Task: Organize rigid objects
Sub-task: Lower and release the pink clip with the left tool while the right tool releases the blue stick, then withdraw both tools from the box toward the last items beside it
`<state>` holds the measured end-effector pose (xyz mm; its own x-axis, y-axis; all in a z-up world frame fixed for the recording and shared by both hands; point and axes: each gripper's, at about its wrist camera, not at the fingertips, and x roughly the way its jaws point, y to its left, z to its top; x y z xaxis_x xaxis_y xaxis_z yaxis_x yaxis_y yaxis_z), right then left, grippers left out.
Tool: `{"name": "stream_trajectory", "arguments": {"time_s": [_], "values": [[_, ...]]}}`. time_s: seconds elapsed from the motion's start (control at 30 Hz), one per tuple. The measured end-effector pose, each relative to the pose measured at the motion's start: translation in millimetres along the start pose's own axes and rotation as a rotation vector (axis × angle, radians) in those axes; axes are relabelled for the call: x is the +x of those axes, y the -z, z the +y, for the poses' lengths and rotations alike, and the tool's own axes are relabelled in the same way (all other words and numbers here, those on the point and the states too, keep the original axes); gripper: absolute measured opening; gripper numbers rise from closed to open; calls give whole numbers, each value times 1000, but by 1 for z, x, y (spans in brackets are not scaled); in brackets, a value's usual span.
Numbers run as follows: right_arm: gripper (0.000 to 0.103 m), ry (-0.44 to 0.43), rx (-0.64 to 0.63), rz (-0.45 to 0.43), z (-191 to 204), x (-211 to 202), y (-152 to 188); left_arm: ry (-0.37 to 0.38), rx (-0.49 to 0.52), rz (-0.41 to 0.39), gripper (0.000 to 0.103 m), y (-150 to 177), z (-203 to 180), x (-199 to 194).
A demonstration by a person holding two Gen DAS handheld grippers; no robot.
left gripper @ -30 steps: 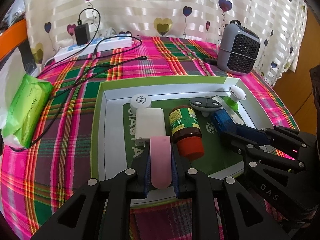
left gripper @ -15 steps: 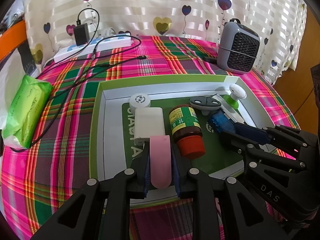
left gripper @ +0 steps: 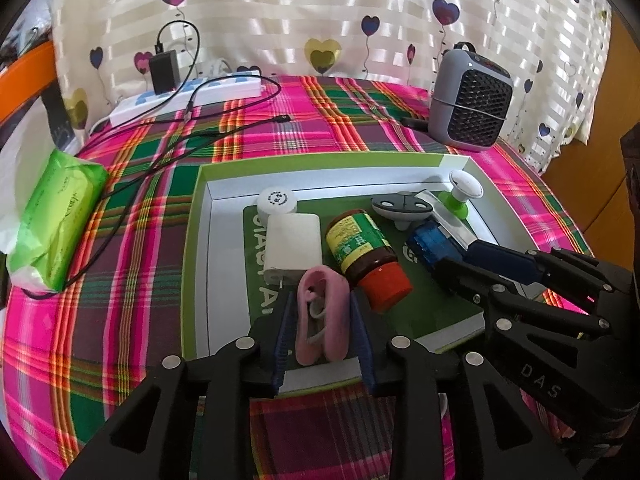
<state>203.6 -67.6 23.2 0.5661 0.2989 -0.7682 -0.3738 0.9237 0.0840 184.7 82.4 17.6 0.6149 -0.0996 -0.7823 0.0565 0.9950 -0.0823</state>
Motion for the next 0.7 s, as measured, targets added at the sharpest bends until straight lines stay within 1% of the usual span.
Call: {"name": "stream_trajectory", "arguments": {"time_s": [0.07, 0.13, 0.17, 0.5, 0.7], "values": [[34, 2, 5, -6, 0, -3, 1, 0, 0, -7, 29, 2, -1, -4], [44, -1, 8, -17, 0, -8, 3, 4, -5, -12, 29, 3, -1, -7], [45, -2, 9, -21, 0, -10, 3, 7, -5, -16, 29, 4, -1, -10], [46, 8, 33, -52, 0, -33, 13, 9, -15, -46, 29, 15, -3, -35], [46, 10, 48, -94, 3, -55, 19, 14, -21, -73, 29, 25, -5, -54]]}}
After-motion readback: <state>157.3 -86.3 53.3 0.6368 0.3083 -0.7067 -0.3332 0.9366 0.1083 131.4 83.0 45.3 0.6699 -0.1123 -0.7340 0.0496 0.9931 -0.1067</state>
